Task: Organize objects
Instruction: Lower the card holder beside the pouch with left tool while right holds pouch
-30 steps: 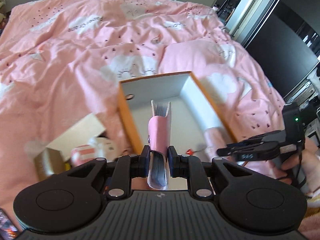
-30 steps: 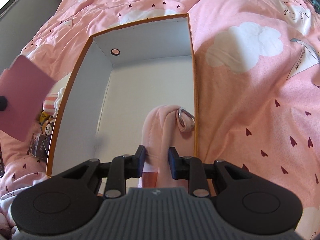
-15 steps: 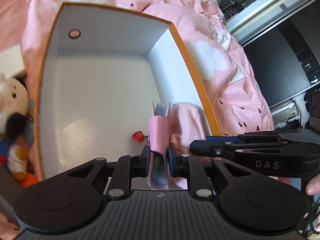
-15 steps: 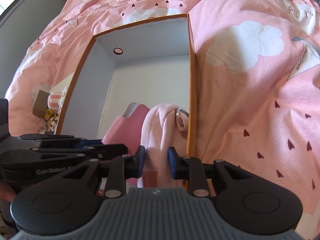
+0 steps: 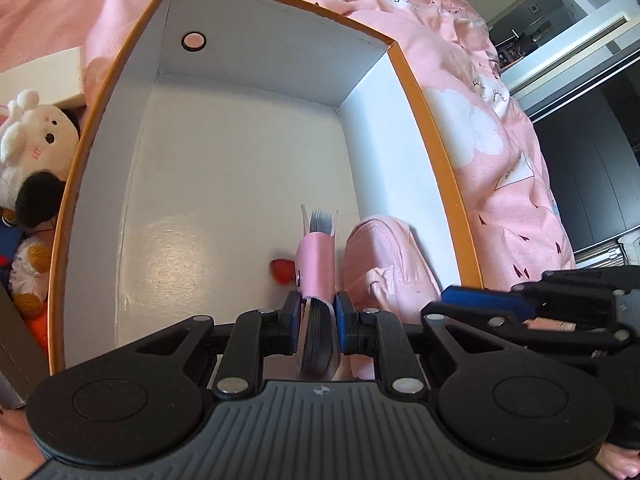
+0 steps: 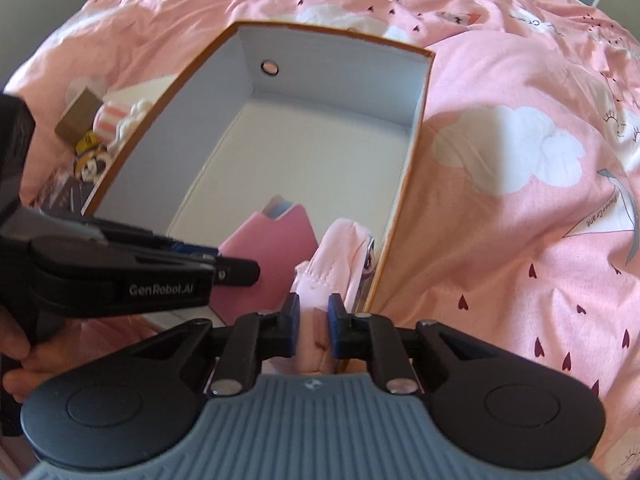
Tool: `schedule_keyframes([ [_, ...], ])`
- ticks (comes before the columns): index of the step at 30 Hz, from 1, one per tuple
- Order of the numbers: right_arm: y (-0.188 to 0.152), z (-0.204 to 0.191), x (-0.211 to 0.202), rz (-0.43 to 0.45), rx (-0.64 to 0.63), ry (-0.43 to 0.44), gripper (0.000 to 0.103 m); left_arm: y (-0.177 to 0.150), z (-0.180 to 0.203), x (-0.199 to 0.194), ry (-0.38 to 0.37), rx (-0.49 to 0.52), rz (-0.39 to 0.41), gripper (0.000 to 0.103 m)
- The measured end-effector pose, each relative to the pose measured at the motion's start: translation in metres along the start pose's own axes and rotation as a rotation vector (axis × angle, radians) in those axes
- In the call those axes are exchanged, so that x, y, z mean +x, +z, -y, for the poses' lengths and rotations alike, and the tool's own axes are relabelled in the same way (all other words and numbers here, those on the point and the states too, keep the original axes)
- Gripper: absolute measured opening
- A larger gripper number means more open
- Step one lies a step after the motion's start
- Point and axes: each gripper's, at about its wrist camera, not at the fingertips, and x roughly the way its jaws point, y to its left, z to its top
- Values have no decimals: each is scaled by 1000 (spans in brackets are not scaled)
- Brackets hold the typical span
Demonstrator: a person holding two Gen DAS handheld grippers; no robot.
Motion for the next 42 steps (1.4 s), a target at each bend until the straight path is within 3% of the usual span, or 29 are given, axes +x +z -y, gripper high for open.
schedule_keyframes([
  [8,0,3,4,-21,11,2,12,0,11,13,-44,21,-76,22],
  [17,-5,7,-3,-15,14,19,11,7,-1,9,-195,-69,-140,24],
  [28,-8,-3,18,-43,-24,-12,9,9,-4,15,-182,-70,-139,19],
  [38,-9,-11,-12,22,-39,-36,12,12,-6,12,-216,-73,-128,21],
  [42,-8,-9,-17,40,-34,-54,12,12,5,17,-181,-21,-127,19],
])
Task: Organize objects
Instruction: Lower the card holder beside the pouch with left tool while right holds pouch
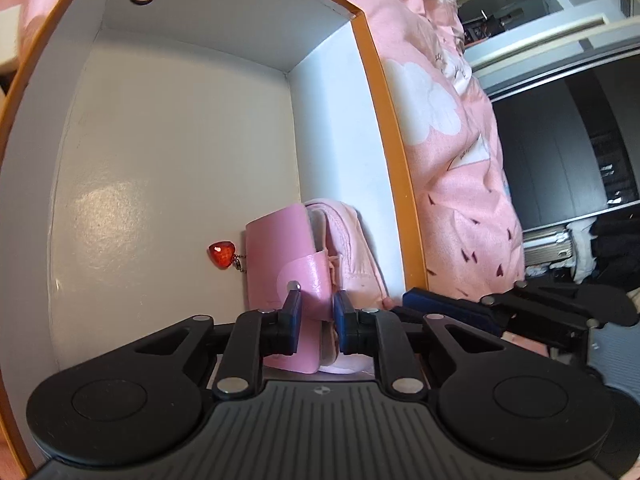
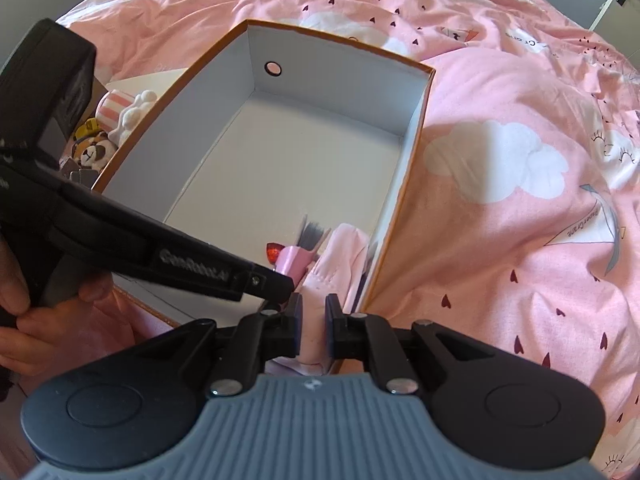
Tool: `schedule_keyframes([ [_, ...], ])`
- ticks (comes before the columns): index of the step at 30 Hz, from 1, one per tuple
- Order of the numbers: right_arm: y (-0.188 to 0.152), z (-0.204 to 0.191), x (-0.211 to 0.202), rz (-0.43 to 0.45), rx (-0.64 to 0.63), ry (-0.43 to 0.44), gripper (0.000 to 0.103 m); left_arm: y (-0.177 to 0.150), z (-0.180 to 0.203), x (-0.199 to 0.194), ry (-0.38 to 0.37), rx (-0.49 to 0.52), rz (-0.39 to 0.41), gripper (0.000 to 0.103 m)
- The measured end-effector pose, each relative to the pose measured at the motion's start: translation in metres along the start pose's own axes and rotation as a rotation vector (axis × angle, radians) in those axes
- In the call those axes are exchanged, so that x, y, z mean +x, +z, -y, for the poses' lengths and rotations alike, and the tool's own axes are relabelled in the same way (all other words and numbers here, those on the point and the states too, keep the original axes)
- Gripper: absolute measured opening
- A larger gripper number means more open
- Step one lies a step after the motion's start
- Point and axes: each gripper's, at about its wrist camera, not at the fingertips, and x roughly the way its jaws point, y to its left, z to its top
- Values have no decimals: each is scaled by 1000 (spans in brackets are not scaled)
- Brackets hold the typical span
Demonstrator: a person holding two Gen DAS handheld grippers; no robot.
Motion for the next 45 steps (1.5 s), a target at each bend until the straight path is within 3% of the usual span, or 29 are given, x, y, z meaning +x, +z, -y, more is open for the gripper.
schedule_keyframes([
  [8,-1,2,-1,10,11,-13,12,0,-2,-5,3,26,11,19],
  [16,-2,3,-5,31,16,-20,18,1,-4,-13,-30,13,13,21],
  [23,-2,0,-6,39,8,-17,21,1,-3,-15,-12,20,23,22],
  [26,-2,-1,-5,42,5,-20,26,2,-2,-11,16,26,26,22],
  [29,-2,-1,-5,42,7,-18,26,2,-1,-4,42,33,17,32],
  [31,-3,-1,-5,43,10,-17,26,0,2,-2,76,54,21,32],
  [35,-5,0,-3,40,17,-12,26,-1,-1,-4,111,64,25,24],
  [41,-8,1,2,35,24,3,26,-7,11,-20,262,93,34,20],
  [45,-7,1,5,30,25,5,25,-6,17,-8,253,74,16,20],
])
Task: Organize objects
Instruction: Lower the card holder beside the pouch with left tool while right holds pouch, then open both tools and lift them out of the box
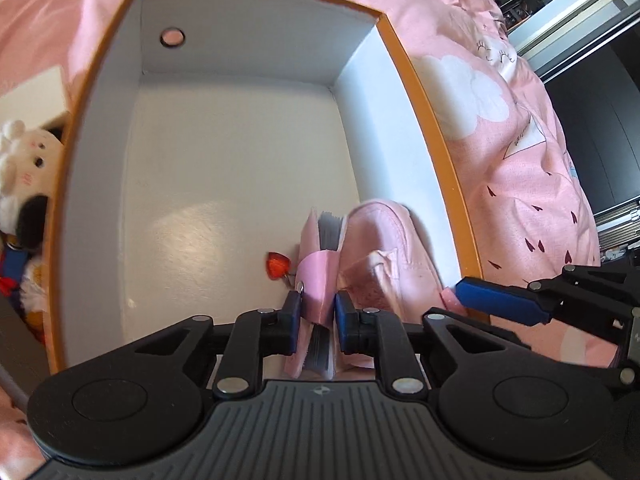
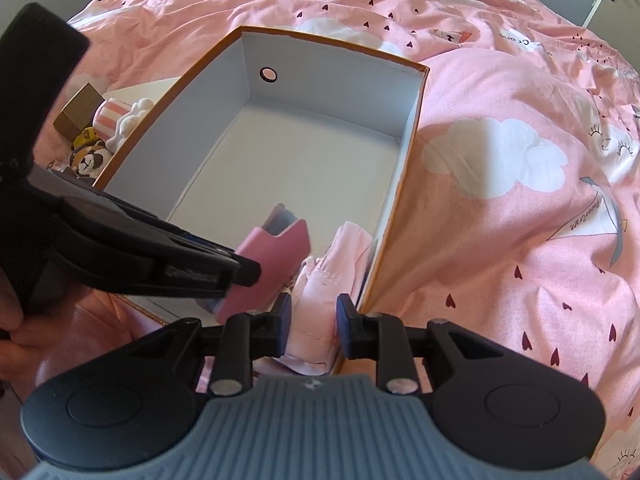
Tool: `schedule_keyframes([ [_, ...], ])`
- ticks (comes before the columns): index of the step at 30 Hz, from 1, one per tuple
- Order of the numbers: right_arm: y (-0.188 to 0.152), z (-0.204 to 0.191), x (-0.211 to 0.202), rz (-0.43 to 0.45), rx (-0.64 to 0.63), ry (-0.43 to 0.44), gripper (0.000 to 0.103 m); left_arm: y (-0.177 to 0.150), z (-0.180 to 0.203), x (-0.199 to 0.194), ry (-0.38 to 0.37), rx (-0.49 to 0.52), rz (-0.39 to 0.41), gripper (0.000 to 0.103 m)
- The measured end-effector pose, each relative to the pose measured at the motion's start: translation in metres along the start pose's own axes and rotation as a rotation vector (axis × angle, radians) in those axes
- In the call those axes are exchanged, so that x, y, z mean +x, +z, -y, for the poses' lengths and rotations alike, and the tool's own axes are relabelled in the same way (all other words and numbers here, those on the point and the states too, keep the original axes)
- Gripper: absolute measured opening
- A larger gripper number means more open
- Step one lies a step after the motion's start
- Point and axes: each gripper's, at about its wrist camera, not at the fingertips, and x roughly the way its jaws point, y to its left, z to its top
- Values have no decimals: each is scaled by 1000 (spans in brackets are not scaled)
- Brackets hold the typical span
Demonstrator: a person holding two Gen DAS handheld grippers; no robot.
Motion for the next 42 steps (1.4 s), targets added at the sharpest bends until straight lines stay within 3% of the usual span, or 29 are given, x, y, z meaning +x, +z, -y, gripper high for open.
schedule_keyframes([
  [5,-4,1,0,-12,2,14,25,2,-6,5,-143,-88,-30,23],
  [10,-5,1,-1,-9,3,21,25,5,-19,4,-213,-133,-31,24],
  [11,-5,1,0,-11,4,22,25,5,-18,3,-209,-116,-26,17],
  [22,-5,-1,-2,-14,-8,15,25,8,-16,3,-216,-90,-22,18],
  [28,-2,-4,-5,-5,-17,16,25,6,-12,-1,-199,-55,-15,30],
  [35,1,-10,-15,30,-21,18,26,1,-4,-30,-140,38,96,33],
  [38,5,-17,-24,93,-13,59,30,-2,-2,-57,-88,110,171,33],
  [39,6,-20,-26,113,-9,77,35,-2,-4,-67,-81,128,185,33],
  [42,15,-37,-33,180,-15,146,36,0,-14,-93,-61,149,205,33],
])
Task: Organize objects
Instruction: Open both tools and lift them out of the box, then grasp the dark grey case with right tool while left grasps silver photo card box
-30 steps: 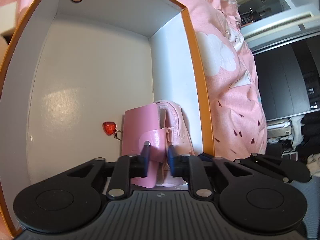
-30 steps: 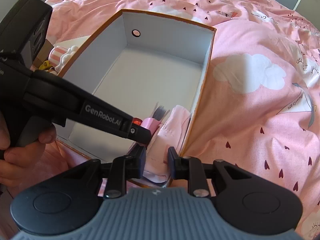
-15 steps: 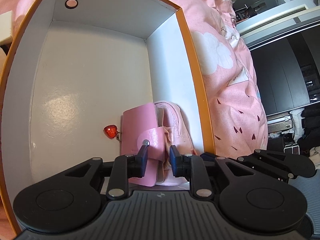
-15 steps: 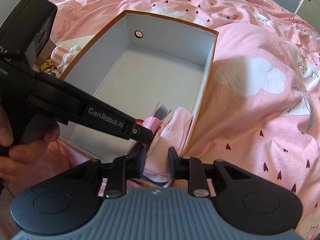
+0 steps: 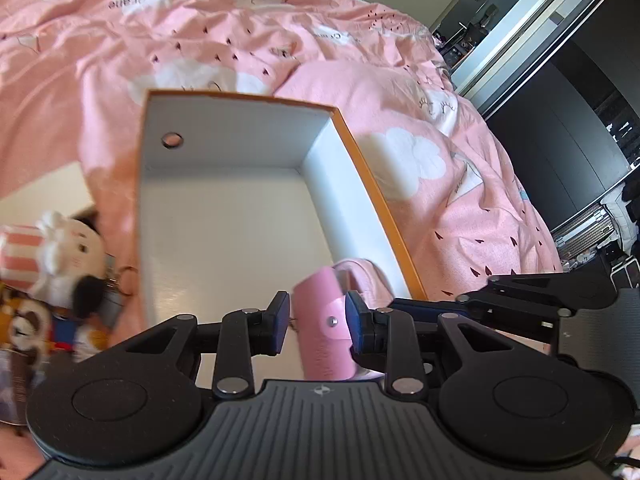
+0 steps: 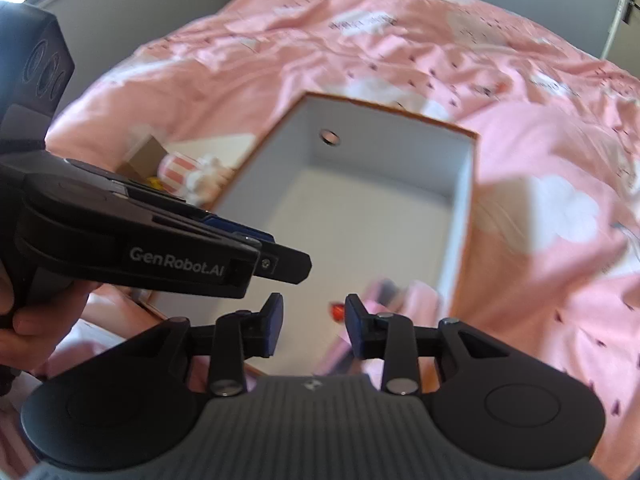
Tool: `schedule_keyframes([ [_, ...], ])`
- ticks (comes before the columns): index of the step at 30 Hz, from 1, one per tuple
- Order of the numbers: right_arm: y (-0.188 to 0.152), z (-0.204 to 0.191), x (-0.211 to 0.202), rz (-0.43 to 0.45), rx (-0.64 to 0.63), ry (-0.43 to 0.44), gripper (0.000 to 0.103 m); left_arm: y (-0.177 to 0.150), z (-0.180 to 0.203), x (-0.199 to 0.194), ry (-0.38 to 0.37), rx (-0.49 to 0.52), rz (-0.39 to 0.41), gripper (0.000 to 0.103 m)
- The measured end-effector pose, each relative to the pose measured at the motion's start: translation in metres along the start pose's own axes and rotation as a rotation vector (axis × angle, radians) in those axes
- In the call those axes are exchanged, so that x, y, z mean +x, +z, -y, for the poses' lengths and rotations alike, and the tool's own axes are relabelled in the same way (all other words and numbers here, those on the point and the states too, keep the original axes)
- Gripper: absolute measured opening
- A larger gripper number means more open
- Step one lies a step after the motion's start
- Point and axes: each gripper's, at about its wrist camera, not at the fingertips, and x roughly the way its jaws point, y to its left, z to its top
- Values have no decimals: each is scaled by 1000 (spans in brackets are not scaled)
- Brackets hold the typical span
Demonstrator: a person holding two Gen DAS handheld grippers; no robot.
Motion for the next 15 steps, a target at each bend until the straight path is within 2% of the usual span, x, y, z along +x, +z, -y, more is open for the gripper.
schedule_keyframes([
  [3,11,-21,1,60,-27,72,36,0,-14,-26,56,3,35,33],
  [7,24,-53,14,105,-75,158,41,-10,-37,-56,201,-38,88,33],
  [12,36,-89,41,72,-130,228,45,-28,-81,-78,310,-188,79,34],
  [15,41,-104,61,21,-153,242,46,-44,-115,-85,317,-354,63,34],
])
